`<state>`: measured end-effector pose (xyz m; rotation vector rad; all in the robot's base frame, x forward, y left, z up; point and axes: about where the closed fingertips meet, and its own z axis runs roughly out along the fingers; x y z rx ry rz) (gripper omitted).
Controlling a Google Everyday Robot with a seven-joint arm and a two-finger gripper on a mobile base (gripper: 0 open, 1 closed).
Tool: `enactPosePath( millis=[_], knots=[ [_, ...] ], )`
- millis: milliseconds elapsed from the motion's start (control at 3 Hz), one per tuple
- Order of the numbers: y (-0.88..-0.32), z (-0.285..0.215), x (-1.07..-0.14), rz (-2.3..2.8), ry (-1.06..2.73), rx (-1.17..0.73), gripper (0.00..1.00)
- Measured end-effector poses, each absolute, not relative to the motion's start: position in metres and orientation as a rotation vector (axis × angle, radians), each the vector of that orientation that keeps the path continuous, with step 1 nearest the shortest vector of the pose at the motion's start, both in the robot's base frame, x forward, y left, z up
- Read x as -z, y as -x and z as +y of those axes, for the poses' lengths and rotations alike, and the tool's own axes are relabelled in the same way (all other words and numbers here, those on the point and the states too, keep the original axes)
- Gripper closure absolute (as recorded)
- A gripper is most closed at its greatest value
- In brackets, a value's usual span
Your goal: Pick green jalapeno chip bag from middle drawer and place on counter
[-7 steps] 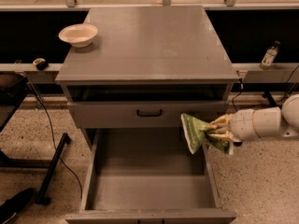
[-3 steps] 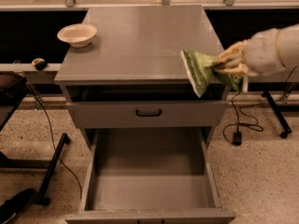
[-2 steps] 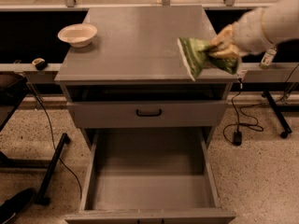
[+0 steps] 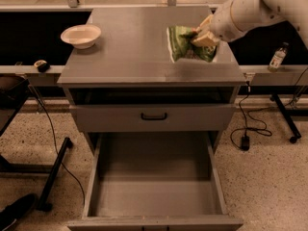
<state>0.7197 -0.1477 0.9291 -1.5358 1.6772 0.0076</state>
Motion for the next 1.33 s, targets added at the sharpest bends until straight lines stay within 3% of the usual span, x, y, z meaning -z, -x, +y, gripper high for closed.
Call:
enactPosePath(
  millis=[333, 667, 1333],
  knots=[
    [-0.7429, -0.1296, -0.9189, 1.736, 1.421, -0.079, 1.0],
    [-0.7433, -0.1284, -0.918, 1.747, 1.408, -0.089, 0.82],
    [-0.7433, -0.1284, -0.9179, 1.747, 1.408, -0.089, 0.35]
  ],
)
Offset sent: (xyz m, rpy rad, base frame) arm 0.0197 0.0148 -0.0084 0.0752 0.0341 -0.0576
